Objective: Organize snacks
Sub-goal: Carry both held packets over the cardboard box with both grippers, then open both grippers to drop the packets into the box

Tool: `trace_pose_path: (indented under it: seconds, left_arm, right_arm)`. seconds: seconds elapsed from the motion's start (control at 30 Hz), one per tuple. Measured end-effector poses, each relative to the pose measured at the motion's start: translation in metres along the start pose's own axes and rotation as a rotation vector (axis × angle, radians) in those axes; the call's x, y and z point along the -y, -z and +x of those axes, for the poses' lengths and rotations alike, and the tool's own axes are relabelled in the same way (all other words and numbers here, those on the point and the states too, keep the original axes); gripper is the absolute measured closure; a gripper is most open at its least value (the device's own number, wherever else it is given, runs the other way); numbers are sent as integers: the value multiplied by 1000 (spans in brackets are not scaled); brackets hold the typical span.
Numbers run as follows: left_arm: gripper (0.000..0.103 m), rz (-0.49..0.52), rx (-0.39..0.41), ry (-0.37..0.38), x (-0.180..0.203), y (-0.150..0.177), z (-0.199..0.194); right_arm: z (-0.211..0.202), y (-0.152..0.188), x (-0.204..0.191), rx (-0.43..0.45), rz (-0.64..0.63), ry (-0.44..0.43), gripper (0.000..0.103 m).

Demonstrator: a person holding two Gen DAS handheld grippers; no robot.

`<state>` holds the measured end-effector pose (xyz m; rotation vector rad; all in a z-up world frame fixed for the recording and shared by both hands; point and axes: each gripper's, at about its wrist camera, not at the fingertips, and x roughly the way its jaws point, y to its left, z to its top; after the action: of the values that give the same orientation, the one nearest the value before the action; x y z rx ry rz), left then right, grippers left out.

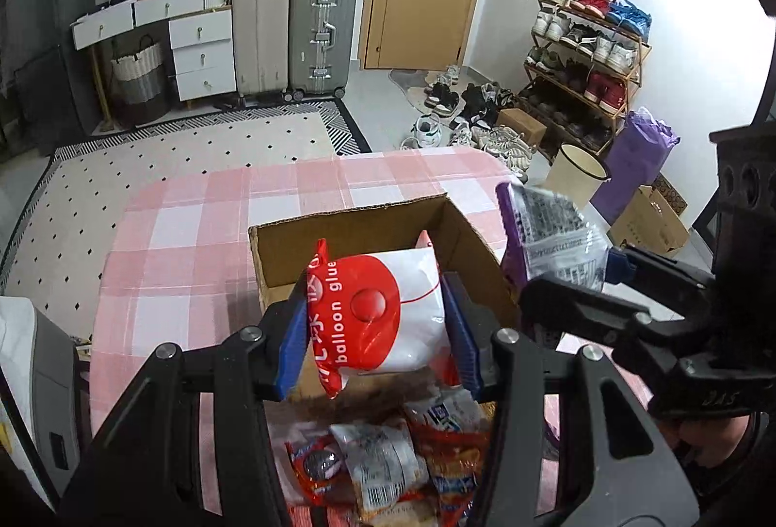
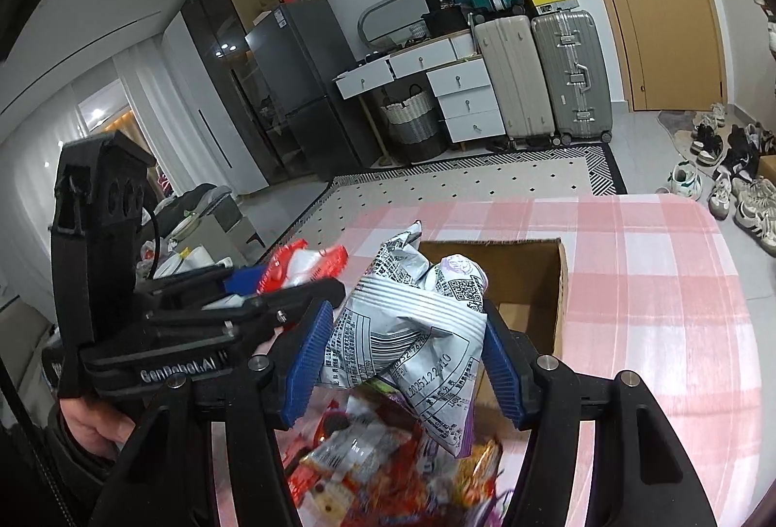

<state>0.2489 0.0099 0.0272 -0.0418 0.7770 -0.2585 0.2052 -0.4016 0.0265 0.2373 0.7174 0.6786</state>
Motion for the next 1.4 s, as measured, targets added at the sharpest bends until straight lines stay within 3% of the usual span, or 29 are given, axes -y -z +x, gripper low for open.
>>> trace_pose_path:
  seconds: [0.47, 1.0, 1.07, 1.23, 1.4]
  left_arm:
    - [55, -57, -52, -39, -16, 5, 79]
    - [55, -86, -87, -39, -28, 14, 114]
    - [53, -90, -91, -40, -29, 13, 117]
    - [29, -127, -105, -50, -34, 13, 120]
    - [27, -126, -81, -54, -34, 13, 106]
  right_arm:
    - [54, -1, 30, -78, 20, 68, 42]
    - [84, 4, 44, -125, 19, 98, 42]
    - [84, 3, 45, -122, 20, 98, 41]
    - [84, 1, 47, -125, 12, 78, 38]
    - [65, -1, 46, -63, 5, 102, 30]
